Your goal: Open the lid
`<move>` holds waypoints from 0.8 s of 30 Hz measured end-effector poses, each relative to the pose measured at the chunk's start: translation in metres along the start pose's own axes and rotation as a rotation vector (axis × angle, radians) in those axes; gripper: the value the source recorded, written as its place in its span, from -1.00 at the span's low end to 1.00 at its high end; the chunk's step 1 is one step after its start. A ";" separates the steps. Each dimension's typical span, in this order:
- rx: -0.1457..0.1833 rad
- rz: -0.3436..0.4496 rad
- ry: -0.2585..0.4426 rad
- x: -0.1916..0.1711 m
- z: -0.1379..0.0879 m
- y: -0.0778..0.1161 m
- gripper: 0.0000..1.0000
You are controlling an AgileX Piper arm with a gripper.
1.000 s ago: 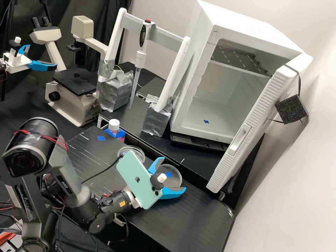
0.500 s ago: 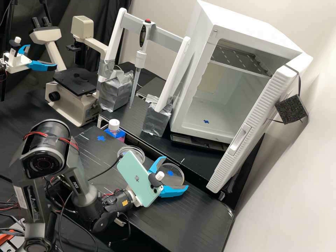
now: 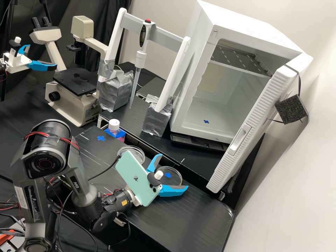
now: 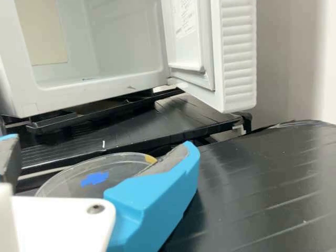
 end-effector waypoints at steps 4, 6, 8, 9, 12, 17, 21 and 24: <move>-0.010 0.009 0.012 -0.003 -0.004 0.001 1.00; -0.014 0.024 0.020 -0.006 -0.007 0.004 1.00; -0.003 0.027 0.031 -0.011 -0.011 0.005 1.00; 0.004 0.034 0.037 -0.013 -0.013 0.006 1.00; 0.032 0.068 0.051 -0.024 -0.022 0.010 1.00; -0.003 0.122 0.147 -0.044 -0.047 0.007 1.00; -0.052 0.082 0.300 -0.057 -0.074 -0.010 1.00; -0.052 0.019 0.396 -0.058 -0.088 -0.022 1.00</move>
